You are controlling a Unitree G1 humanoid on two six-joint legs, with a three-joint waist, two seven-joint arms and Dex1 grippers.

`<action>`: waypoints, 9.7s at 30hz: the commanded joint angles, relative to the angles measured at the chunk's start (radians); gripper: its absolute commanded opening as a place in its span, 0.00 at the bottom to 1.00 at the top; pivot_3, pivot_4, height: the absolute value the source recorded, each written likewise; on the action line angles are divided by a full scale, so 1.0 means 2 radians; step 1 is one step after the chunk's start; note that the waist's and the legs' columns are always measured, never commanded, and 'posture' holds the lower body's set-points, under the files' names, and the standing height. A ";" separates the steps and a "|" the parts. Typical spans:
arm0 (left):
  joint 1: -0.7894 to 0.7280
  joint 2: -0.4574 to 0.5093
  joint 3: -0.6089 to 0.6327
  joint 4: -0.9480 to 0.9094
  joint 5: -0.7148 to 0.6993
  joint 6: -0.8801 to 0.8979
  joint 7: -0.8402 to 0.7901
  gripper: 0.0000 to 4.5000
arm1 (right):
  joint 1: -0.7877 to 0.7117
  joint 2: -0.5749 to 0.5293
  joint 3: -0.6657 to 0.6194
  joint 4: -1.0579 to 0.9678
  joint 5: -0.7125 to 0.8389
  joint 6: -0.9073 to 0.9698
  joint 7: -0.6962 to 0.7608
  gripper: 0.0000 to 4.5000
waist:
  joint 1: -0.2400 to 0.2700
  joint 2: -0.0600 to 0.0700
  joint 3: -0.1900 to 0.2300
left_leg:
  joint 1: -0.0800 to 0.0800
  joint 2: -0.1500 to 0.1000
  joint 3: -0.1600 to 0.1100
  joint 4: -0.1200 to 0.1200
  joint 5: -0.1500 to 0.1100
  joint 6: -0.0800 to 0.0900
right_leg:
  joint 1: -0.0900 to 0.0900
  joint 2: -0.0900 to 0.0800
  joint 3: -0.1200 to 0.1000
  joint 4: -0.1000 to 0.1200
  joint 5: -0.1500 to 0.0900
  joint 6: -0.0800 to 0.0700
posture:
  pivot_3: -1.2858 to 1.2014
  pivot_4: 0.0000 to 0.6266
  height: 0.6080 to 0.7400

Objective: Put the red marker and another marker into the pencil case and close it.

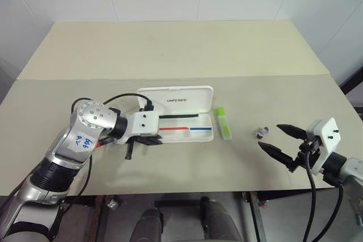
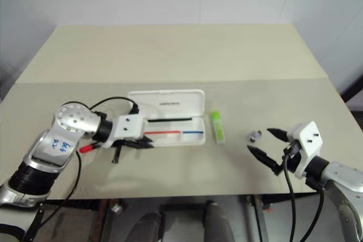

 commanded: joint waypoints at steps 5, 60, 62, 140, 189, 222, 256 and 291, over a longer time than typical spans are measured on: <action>0.009 0.007 -0.016 -0.011 0.003 -0.012 0.019 0.42 | -0.010 0.001 -0.002 -0.018 0.006 -0.001 -0.012 1.00 | 0.001 0.000 0.000 | 0.000 0.000 0.000 0.000 0.000 0.000 | 0.000 0.000 0.000 0.000 0.000 0.000 | 0.52 0.24 1.00; -0.033 0.188 0.053 0.218 0.004 -0.101 -0.080 0.99 | -0.019 -0.085 0.012 0.036 0.009 -0.050 0.157 1.00 | -0.001 0.000 0.000 | 0.000 0.001 0.001 0.000 -0.001 0.000 | 0.000 0.001 -0.001 0.001 -0.001 -0.001 | 0.52 0.24 1.00; -0.023 0.197 0.050 0.215 0.009 -0.093 -0.086 0.99 | -0.022 -0.083 0.017 0.041 0.005 -0.054 0.156 1.00 | -0.001 0.000 0.000 | 0.000 0.002 0.001 0.000 -0.001 0.000 | 0.000 0.001 -0.001 0.001 -0.001 -0.001 | 0.52 0.24 1.00; -0.245 0.046 0.091 0.357 -0.050 -0.175 -0.068 0.12 | -0.062 -0.082 0.025 0.043 0.011 -0.041 0.131 1.00 | 0.002 0.000 0.000 | -0.002 0.005 0.002 0.005 -0.004 -0.001 | 0.002 0.001 -0.005 0.003 0.001 0.007 | 0.52 0.24 1.00; -0.221 -0.069 -0.127 0.167 0.083 -0.041 -0.010 0.12 | -0.063 -0.047 0.022 0.048 0.023 -0.131 0.151 1.00 | 0.001 0.000 0.000 | 0.000 0.005 0.004 0.006 -0.004 -0.001 | 0.003 0.001 -0.002 0.003 -0.004 0.005 | 0.52 0.24 1.00; -0.163 -0.086 -0.074 0.074 -0.011 -0.032 -0.039 0.99 | -0.101 -0.025 0.076 0.064 -0.021 -0.104 0.081 1.00 | 0.000 0.000 0.000 | 0.000 0.005 0.004 0.006 -0.004 -0.001 | 0.003 0.001 -0.002 0.004 -0.004 0.005 | 0.52 0.24 1.00; -0.111 0.023 0.060 0.246 -0.152 -0.232 -0.143 1.00 | -0.202 0.138 0.207 0.144 -0.150 0.044 -0.137 0.63 | 0.000 0.000 0.000 | 0.000 0.005 0.004 0.006 -0.004 -0.001 | 0.002 0.001 -0.002 0.004 -0.003 0.004 | 0.52 0.24 1.00; -0.067 0.011 0.167 0.337 -0.311 -0.209 -0.178 1.00 | -0.317 0.068 0.125 -0.034 -0.027 0.083 -0.098 0.25 | 0.000 0.001 0.000 | -0.001 0.005 0.005 0.004 -0.004 -0.001 | -0.003 0.001 -0.002 0.009 -0.003 0.006 | 0.52 0.24 1.00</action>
